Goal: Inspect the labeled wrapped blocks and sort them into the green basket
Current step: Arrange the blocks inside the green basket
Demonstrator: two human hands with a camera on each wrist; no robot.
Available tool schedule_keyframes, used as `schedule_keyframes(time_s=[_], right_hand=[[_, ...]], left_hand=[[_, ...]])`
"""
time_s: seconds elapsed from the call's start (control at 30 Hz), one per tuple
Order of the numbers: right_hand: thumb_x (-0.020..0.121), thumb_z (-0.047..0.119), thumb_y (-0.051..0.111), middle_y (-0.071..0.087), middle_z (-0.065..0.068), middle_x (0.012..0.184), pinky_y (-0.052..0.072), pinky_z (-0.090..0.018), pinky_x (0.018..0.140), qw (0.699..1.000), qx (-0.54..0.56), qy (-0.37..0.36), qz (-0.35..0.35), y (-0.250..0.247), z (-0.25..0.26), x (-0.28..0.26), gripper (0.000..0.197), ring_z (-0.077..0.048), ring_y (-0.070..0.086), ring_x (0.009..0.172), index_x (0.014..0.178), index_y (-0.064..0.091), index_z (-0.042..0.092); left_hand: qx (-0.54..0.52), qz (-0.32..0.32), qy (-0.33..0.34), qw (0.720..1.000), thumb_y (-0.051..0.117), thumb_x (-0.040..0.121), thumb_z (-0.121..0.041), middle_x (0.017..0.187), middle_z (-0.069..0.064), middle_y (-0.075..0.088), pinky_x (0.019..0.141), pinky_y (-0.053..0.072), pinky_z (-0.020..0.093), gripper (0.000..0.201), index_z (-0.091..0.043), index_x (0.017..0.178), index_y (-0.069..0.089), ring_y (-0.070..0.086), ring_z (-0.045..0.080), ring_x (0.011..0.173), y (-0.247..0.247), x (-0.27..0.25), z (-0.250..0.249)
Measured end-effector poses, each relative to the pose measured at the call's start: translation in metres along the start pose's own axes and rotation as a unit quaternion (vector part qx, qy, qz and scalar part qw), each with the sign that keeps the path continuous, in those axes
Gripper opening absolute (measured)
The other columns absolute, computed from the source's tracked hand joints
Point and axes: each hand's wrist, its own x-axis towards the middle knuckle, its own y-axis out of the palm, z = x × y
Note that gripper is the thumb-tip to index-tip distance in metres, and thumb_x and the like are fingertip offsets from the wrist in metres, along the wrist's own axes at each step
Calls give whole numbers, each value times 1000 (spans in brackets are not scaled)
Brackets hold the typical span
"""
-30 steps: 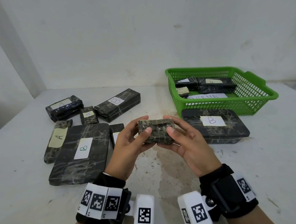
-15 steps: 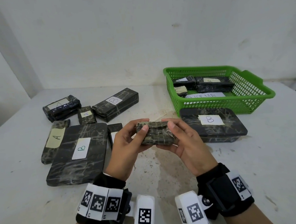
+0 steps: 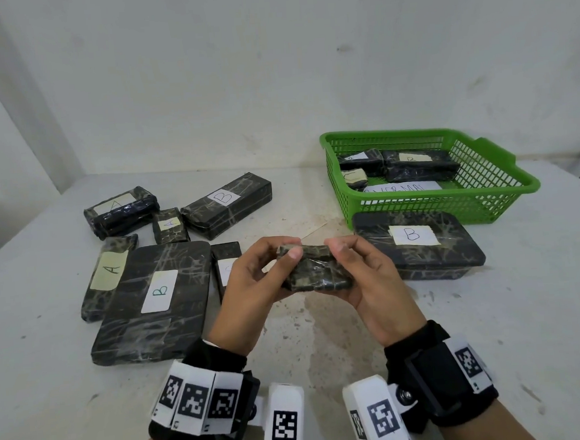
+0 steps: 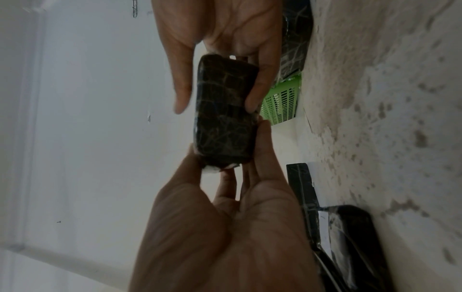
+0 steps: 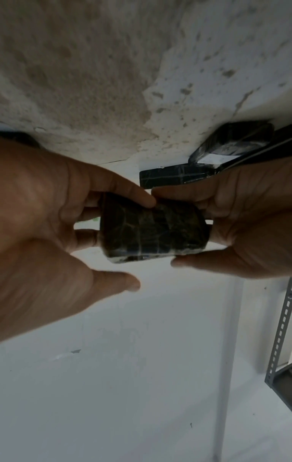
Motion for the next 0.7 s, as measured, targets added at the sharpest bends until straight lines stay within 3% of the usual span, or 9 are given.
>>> schedule_keyframes(time_s=[0.07,0.2,0.33,0.47,0.6,0.7], right_hand=[[75,27,70,73,-12,88,59,-33,67,1000,-4,-5,-6,0,-1,0,21,-23,70,81,88,65,11],[75,26,71,73,-15,86,58,-33,66,1000,-20,-4,-4,-1,-3,0,11,-24,71,78,80,68,17],[72,29,71,73,-8,85,58,-31,64,1000,-17,9,8,0,-3,0,19,-19,70,78,83,64,16],[65,25,76,72,-5,78,60,-30,63,999,-43,4,5,-1,0,1,25,-17,70,72,85,65,13],[68,21,75,72,-4,74,58,-28,59,998,-64,-2,1,-2,0,0,23,-16,70,70,85,63,11],[68,18,74,71,-6,79,58,-26,60,999,-41,17,16,-2,-2,1,25,-16,70,72,90,63,11]], left_hand=[[-1,11,-11,1000,79,81,-24,104,15,67,81,59,40,38,-4,110,65,69,22,89,1,0,0],[16,-2,5,1000,64,88,0,97,13,64,74,60,35,19,3,107,64,66,24,83,0,0,3],[30,-8,9,999,69,87,-6,95,11,66,71,60,34,18,-1,103,66,68,23,82,-1,0,2],[22,9,-25,999,81,74,-26,103,11,69,78,60,42,38,-9,106,67,70,25,88,0,-1,1],[30,3,-17,999,71,86,-3,101,18,68,74,59,39,21,-3,106,66,68,26,84,0,-1,3],[27,-10,-12,1000,67,87,-1,95,11,68,72,60,33,17,0,104,66,68,22,82,-1,-1,4]])
